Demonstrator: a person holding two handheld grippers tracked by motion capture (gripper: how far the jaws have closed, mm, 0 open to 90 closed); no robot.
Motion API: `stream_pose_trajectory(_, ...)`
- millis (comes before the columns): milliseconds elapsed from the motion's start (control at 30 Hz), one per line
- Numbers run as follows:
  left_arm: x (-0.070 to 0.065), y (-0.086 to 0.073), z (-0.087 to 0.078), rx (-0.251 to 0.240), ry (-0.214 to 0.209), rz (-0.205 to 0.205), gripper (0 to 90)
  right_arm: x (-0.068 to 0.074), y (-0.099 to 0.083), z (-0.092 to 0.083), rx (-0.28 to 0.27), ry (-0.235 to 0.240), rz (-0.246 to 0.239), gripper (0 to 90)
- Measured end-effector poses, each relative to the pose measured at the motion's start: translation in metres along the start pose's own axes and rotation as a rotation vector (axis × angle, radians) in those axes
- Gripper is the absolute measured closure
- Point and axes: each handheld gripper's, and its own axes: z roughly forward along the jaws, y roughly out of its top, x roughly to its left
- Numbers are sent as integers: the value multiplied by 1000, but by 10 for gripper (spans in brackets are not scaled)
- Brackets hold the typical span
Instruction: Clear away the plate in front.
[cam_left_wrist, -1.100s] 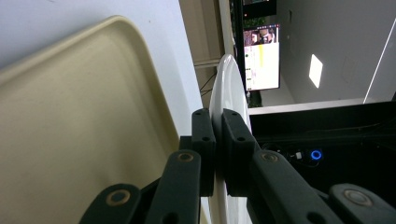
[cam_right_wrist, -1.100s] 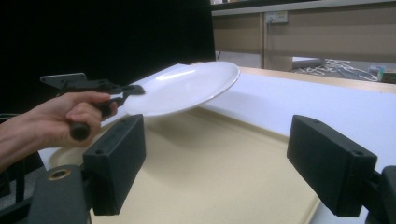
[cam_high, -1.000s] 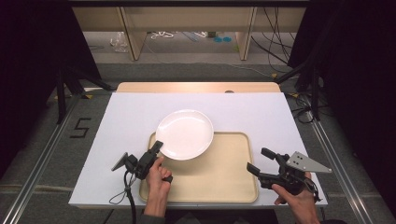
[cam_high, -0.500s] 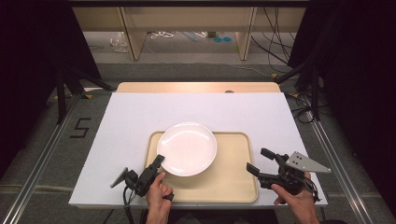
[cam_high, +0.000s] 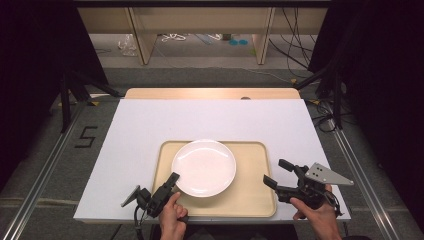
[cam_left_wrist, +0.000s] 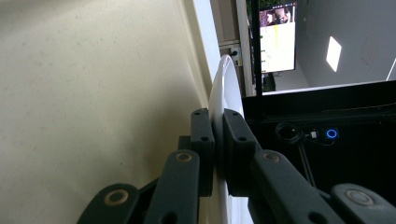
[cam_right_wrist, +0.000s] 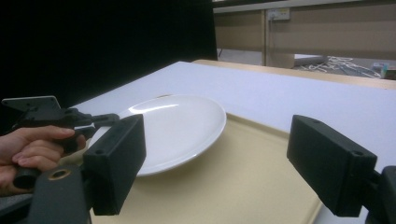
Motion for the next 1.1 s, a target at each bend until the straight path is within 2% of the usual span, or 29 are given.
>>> stream_pose_trajectory(33, 0, -1, -2, 7, 5, 23, 841, 0, 0, 0, 10, 3, 2, 205)
stream_pose_trajectory(100, 0, -1, -4, 16, 15, 14, 840, -1, 0, -1, 13, 2, 2, 205)
stream_pose_trajectory(133, 1, -2, -3, 16, 5, 9, 838, -1, 0, 0, 0, 3, 8, 205)
stream_pose_trajectory(200, 2, -3, -4, 19, 15, 25, 837, -1, 0, -1, 8, -8, 0, 205)
stream_pose_trajectory(267, 3, -4, -3, 20, 24, 23, 833, 0, 0, -2, 22, -7, 2, 205)
stream_pose_trajectory(300, 4, -5, -4, 23, 27, 29, 831, 0, -1, 1, -7, 6, 13, 205)
stream_pose_trajectory(467, 6, -10, -1, 26, 49, 38, 829, 0, 0, -1, 5, 3, 14, 205)
stream_pose_trajectory(500, 7, -11, -1, 27, 36, 41, 830, 0, 0, -2, 15, -9, 2, 205)
stream_pose_trajectory(533, 7, -12, 1, 25, 41, 47, 831, 0, 0, -1, 23, -7, 1, 205)
stream_pose_trajectory(567, 6, -13, 2, 28, 53, 48, 832, 0, 0, 1, -1, 5, -1, 205)
stream_pose_trajectory(600, 7, -13, 3, 30, 47, 42, 833, 0, 0, 0, 17, 5, -3, 205)
stream_pose_trajectory(633, 6, -14, 4, 30, 52, 45, 835, 0, -1, 1, 3, 11, 5, 205)
stream_pose_trajectory(667, 6, -15, 5, 35, 49, 53, 835, 0, 0, 0, 18, 12, 3, 205)
stream_pose_trajectory(733, 5, -17, 6, 31, 65, 69, 840, 0, 0, 0, 1, 7, 5, 205)
stream_pose_trajectory(767, 5, -17, 6, 32, 63, 73, 841, 0, 0, -2, 21, -4, 1, 205)
stream_pose_trajectory(833, 4, -18, 7, 34, 76, 77, 841, 0, 0, -2, 24, -6, 3, 205)
stream_pose_trajectory(867, 3, -18, 7, 36, 81, 97, 843, 0, -1, 0, 7, 4, 8, 205)
stream_pose_trajectory(933, 3, -18, 7, 40, 81, 110, 845, 0, 0, 0, 13, 5, 4, 205)
stream_pose_trajectory(1100, 3, -19, 8, 45, 95, 122, 847, 0, 0, 0, 15, 1, -3, 205)
